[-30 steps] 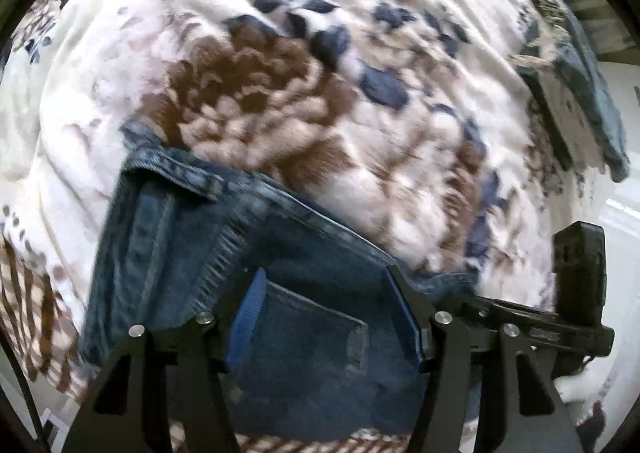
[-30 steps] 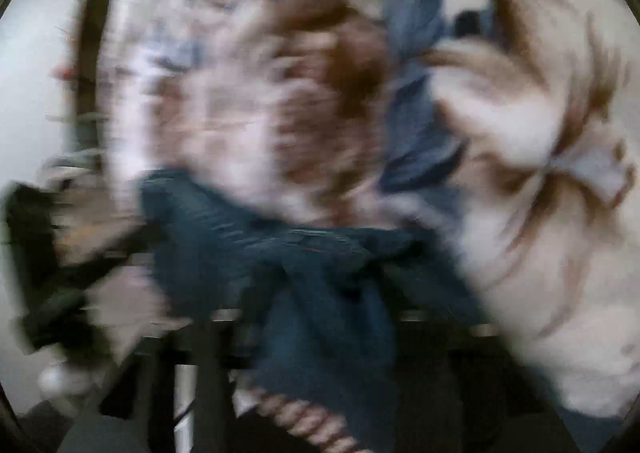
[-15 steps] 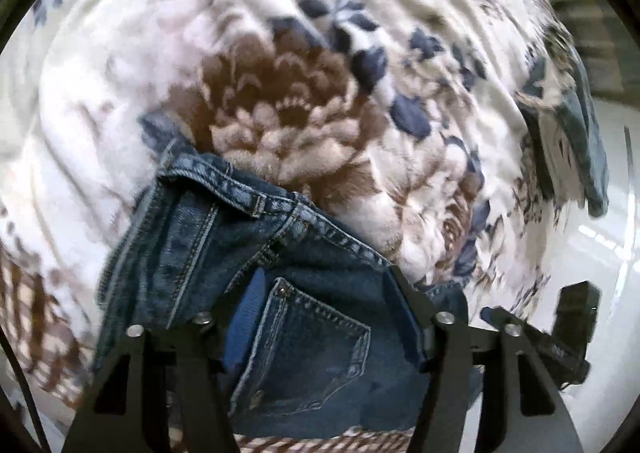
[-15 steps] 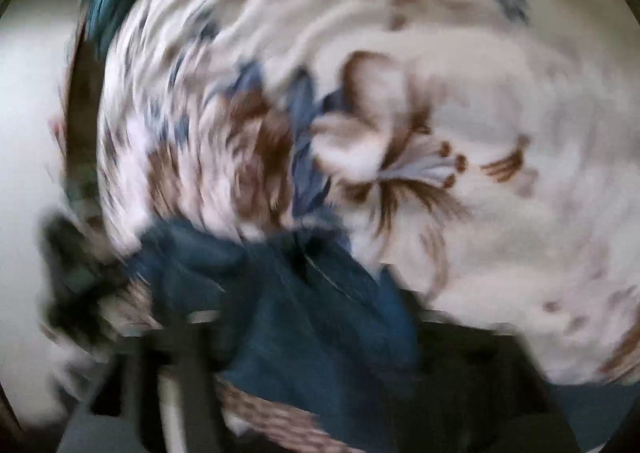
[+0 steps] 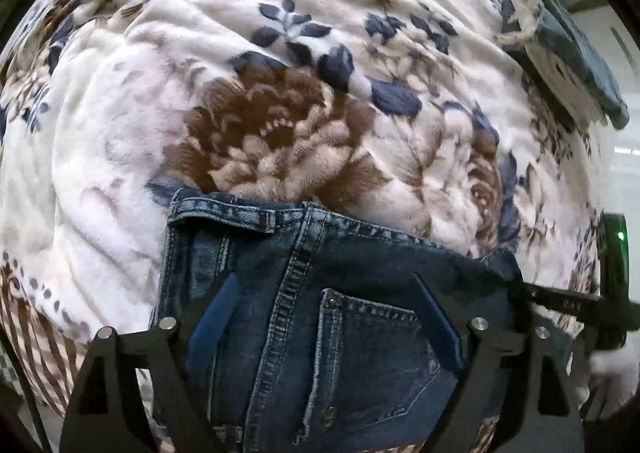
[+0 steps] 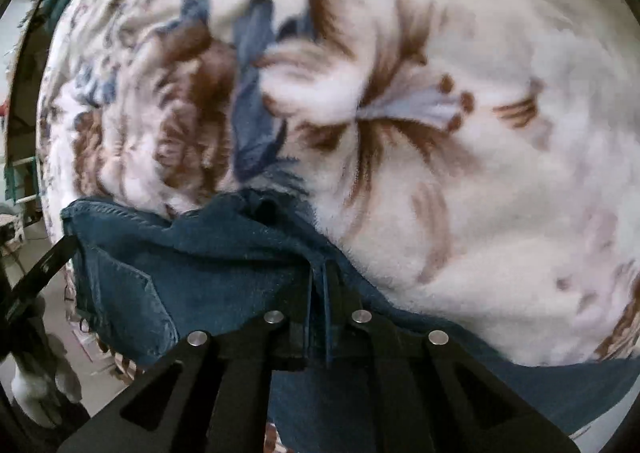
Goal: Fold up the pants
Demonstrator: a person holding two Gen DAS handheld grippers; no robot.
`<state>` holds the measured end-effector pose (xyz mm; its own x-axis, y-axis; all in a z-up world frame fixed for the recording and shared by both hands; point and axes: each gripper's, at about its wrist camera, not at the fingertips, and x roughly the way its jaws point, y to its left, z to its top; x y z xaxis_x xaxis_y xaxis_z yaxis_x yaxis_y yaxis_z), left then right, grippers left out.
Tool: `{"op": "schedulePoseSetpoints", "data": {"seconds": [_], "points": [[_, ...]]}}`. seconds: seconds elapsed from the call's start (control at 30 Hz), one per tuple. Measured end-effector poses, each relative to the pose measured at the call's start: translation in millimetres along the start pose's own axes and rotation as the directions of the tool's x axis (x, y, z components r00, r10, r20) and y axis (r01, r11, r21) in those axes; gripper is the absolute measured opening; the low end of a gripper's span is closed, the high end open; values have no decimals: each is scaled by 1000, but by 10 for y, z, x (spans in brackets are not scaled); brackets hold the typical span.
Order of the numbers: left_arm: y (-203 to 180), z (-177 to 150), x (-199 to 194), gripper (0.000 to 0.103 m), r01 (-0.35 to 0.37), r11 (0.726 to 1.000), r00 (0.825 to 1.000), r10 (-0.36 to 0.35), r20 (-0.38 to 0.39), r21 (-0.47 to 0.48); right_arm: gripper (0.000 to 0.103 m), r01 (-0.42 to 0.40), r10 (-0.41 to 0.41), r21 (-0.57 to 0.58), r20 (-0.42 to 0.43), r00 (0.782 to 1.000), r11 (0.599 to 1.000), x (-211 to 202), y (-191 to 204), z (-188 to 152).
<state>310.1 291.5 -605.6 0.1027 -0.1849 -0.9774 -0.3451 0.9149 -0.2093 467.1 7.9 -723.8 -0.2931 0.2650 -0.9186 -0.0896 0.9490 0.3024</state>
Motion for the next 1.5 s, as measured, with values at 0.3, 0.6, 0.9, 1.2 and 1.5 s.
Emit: {"op": "schedulePoseSetpoints", "data": {"seconds": [0.3,0.6,0.9,1.2,1.5], "points": [[842,-634,-579,86,115,933,993,-111,31,-340,76,-241,168,282,261,951,929,-715,-182,-1035],[1188,-1050,192,83,283,758,941,-339,16,-588,75,-412,270,568,320,908,713,107,-509,-2242],[1043,-785,48,33,222,869,974,-218,62,-443,9,-473,206,655,444,872,590,256,-668,-2306],[1304,-666,92,30,180,882,983,-173,55,-436,13,-399,264,685,299,917,610,508,-691,-2394],[899,-932,-243,55,58,964,998,-61,-1,-260,59,-482,208,678,448,870,556,-36,-1244,-2997]]}}
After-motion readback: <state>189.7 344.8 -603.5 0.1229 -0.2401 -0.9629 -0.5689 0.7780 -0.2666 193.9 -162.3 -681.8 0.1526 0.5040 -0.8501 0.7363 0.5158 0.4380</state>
